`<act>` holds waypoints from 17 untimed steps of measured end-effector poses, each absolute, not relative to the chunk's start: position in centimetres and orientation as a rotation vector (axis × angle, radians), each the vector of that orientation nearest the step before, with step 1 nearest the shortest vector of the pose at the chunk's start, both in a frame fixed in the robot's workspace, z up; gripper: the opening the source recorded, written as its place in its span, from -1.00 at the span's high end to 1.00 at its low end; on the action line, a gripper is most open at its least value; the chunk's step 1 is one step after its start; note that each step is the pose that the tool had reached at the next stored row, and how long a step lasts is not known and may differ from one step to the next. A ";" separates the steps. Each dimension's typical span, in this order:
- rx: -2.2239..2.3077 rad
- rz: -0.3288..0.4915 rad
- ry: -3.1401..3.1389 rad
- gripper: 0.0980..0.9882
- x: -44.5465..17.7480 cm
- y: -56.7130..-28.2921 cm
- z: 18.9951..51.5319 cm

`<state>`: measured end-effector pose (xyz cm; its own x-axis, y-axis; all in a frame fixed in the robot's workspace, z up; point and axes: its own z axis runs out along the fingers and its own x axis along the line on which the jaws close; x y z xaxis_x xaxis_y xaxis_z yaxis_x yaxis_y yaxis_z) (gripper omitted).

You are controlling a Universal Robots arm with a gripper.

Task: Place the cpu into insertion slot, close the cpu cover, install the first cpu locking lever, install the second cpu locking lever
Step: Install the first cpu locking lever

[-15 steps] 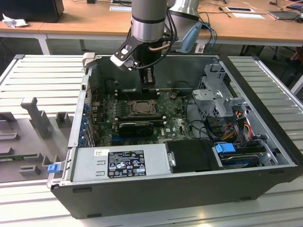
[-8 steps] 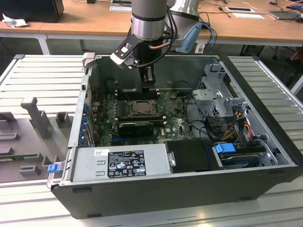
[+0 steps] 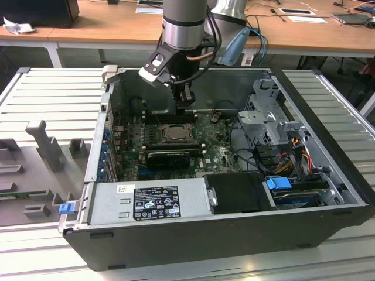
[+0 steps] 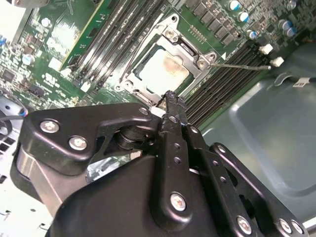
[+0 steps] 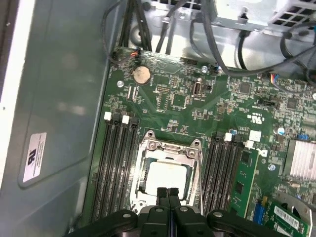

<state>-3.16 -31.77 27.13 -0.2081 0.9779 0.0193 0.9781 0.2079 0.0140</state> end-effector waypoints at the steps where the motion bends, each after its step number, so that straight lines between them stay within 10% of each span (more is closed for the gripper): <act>1: -1.961 -0.036 -2.446 0.98 -3.2 -31.8 27.1; 17: -1.845 -0.036 -2.533 0.98 -3.2 -31.8 27.1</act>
<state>-3.15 -31.77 27.13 -0.3069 0.9515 0.0193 0.9517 0.3067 0.0141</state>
